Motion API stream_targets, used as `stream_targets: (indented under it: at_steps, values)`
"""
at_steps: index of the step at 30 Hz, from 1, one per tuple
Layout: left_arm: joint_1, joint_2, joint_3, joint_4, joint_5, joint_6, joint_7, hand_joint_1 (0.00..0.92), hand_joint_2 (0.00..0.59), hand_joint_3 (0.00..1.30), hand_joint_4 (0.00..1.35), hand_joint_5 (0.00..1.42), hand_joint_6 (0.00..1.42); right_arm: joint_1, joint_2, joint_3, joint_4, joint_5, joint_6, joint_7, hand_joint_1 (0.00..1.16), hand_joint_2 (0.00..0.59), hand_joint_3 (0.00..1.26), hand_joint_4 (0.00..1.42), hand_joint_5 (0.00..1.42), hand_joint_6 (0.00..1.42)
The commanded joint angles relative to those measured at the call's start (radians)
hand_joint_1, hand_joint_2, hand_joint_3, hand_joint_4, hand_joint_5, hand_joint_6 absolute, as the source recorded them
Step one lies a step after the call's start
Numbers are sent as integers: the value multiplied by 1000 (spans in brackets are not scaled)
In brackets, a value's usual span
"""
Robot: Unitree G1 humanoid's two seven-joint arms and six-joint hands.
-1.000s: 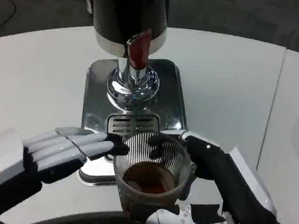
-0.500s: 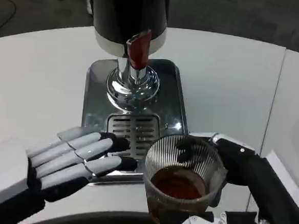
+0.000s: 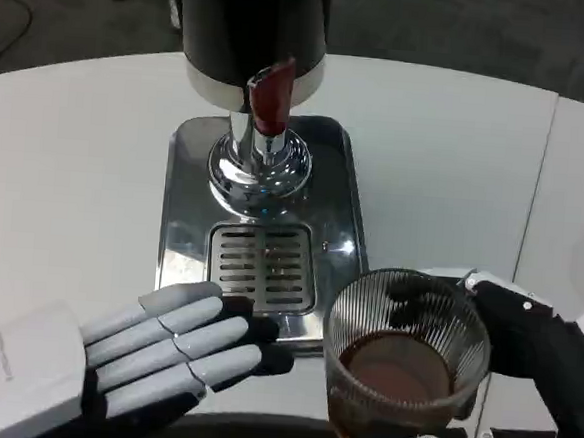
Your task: Grasp the cup under the faucet to collect the drink, then remove the cup.
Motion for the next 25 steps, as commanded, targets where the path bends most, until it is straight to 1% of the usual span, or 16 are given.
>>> stream_targets:
  at_steps: [1,11,18,25]
  values:
    - [10,22,1,-15,18,-18,2,0,64,57,0,0,0,-1,1,-10,-48,33,-7,1,886,145,654,737,987,1032]
    - [12,36,27,-20,35,2,6,0,68,46,0,0,0,-28,5,11,-38,28,9,3,885,148,654,737,987,1032]
    - [6,37,26,-23,33,33,7,0,68,38,0,0,0,-51,4,25,-32,22,23,3,881,153,654,737,987,1032]
    - [2,43,26,-24,22,43,7,0,72,34,0,0,0,-66,5,33,-28,18,33,1,879,154,656,738,987,1032]
